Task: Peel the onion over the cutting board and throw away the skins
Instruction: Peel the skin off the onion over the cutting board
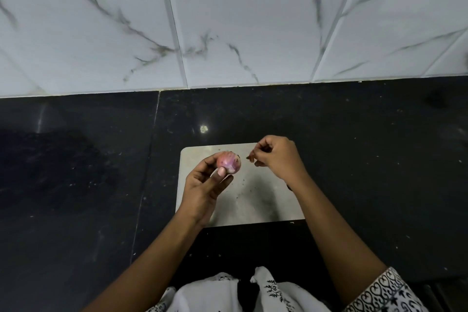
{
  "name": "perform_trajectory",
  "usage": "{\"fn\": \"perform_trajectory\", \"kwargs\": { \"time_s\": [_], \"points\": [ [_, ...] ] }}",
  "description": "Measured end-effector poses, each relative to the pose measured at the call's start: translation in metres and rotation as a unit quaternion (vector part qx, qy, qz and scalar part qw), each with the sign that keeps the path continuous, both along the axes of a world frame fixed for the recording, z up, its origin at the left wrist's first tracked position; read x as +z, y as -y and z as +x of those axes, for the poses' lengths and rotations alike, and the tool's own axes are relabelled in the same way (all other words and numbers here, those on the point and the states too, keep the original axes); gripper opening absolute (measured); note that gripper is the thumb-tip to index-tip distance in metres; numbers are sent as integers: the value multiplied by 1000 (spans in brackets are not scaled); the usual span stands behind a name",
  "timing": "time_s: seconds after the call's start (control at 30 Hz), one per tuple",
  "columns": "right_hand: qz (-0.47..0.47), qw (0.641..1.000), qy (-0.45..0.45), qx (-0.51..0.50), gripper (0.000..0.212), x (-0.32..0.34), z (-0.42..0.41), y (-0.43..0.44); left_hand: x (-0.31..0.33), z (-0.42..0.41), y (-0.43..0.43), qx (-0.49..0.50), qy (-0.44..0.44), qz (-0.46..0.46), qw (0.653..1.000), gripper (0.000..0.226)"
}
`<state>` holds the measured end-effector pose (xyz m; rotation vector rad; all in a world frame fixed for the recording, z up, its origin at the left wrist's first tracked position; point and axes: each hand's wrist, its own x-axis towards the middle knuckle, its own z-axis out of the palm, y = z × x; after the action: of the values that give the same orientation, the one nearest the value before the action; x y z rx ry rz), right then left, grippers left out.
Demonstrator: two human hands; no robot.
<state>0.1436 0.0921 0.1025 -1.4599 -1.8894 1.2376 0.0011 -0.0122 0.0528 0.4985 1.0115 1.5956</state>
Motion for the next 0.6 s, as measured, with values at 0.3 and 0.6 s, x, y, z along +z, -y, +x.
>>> {"fn": "perform_trajectory", "kwargs": {
  "time_s": [0.3,0.6],
  "points": [
    [-43,998,-34,9,13,-20,3,7,-16,-5,3,-25,122,-46,991,84],
    [65,990,99,78,6,-36,3,9,-35,-8,2,-30,101,-53,993,83]
  ]
}}
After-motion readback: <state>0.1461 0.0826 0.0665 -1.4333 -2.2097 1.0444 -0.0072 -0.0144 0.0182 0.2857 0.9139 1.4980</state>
